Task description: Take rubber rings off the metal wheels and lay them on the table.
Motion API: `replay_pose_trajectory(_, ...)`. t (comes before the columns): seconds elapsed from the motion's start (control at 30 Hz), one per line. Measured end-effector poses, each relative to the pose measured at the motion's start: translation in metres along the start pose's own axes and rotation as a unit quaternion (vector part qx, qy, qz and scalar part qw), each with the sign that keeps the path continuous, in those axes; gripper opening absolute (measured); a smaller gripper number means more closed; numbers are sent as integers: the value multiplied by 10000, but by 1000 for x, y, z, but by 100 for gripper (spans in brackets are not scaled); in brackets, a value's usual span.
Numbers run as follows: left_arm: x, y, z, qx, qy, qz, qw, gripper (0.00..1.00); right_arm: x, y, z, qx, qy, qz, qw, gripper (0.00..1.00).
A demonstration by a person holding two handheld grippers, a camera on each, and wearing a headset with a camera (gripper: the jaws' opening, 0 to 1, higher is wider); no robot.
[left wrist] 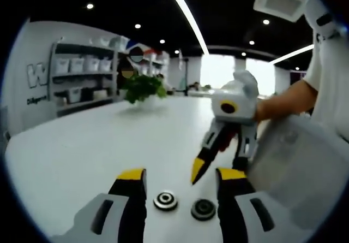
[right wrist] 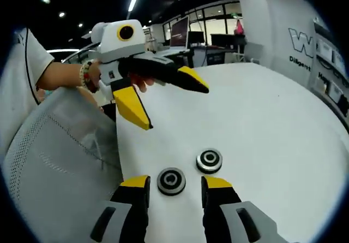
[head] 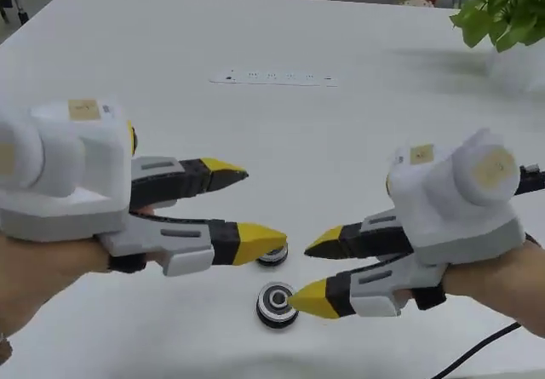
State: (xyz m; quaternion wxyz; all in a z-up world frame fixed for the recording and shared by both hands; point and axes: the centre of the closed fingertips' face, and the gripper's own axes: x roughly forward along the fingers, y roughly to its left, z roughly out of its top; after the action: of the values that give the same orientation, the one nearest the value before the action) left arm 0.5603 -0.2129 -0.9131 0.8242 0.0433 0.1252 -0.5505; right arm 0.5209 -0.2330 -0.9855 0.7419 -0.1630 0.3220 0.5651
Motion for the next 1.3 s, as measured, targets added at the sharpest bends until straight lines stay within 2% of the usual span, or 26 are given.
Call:
replay_pose_trajectory(0.2, 10, -13, -23, -175, 289, -214, 9992, 43, 7, -2, -8, 37, 144, -29, 9999, 34)
replay_pose_trajectory(0.23, 12, -18, -29, -145, 408, -320, 9985, 43, 7, -2, -10, 51, 159, -40, 9999, 33)
replay_pose_trajectory(0.33, 16, -27, -38, 5, 587, -436, 9973, 42, 9, -3, -11, 148, 131, -37, 9998, 31)
replay_pose_trajectory(0.47, 21, -36, -51, -103, 767, -583, 9953, 38, 14, -2, -18, 165, 199, -16, 9997, 30)
replay_pose_trajectory(0.57, 23, -38, -63, 17, 981, -586, 9935, 36, 16, -1, -25, 200, 321, 3, 9993, 30)
replay_pose_trajectory(0.67, 24, -38, -78, 262, 1272, -612, 9896, 34, 19, 3, -29, 133, 422, 70, 9990, 29)
replay_pose_trajectory(0.77, 26, -41, -81, 517, 1330, -636, 9877, 28, 19, 2, -29, 95, 435, 26, 9990, 29)
replay_pose_trajectory(0.9, 29, -43, -81, 539, 1328, -677, 9874, 21, 20, 2, -30, 68, 456, 28, 9989, 27)
replay_pose_trajectory(1.03, 29, -40, -89, 633, 1465, -618, 9853, 21, 21, 2, -31, 20, 473, 8, 9989, 25)
replay_pose_trajectory(1.07, 30, -40, -86, 616, 1380, -627, 9865, 20, 21, 2, -31, 21, 477, 7, 9989, 24)
replay_pose_trajectory(1.17, 30, -36, -87, 564, 1411, -572, 9867, 15, 22, 2, -33, 31, 503, 18, 9987, 23)
replay_pose_trajectory(1.3, 33, -35, -89, 562, 1393, -608, 9868, 15, 23, 2, -32, 13, 489, 6, 9988, 21)
